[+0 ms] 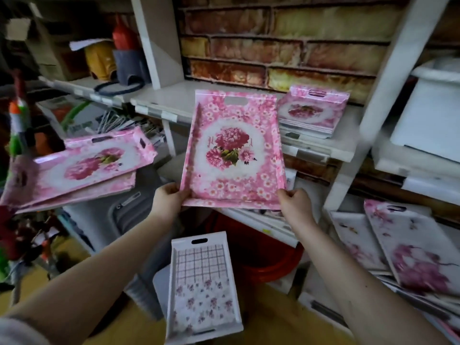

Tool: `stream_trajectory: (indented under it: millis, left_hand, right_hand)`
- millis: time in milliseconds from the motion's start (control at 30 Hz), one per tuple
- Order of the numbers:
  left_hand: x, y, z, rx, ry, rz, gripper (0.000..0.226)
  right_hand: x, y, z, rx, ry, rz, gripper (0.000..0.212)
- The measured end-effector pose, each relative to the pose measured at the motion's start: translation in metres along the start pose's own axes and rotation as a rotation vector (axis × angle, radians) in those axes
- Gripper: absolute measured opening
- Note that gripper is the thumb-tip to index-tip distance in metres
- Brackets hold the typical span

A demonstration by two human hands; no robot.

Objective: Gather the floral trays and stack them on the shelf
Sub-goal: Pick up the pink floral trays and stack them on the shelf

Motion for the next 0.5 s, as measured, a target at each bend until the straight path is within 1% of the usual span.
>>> stream_trajectory:
  millis: [200,300,400,433,500]
  left_hand:
    - [0.020,-0.014,0.068,-0.065,0.180,-0.065,0.019]
    - [0.043,-0.025,0.101,-0.112,0.200,-0.048,0.021]
    - [0.061,-0.038,0.131,-0.163,0.206,-0.037,0.022]
    - [0.065,-0.043,0.140,-0.180,0.211,-0.036,0.021]
    - [0.070,-0.052,0.154,-0.201,0.220,-0.038,0.018]
  right_hand:
    - [-0.017,-0.029,-0.053,0.055,-0.009,0.018,0.030]
    - [-0.023,-0.045,-0.078,0.061,-0.051,0.028,0.034]
    - [-0.030,-0.058,-0.100,0.077,-0.092,0.024,0.030]
    - [-0.033,-0.062,-0.107,0.095,-0.097,0.022,0.032]
    - [-0.038,-0.066,-0.119,0.139,-0.096,0.019,0.029]
Point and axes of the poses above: each hand's wrist, its own y-axis away from the middle knuckle, its own z-axis out of the palm, x = y × z, the point moved 9 cm from there along -y, towards the middle knuckle, and after that the axes turned 15 degrees about z, right-handed, at the moved point
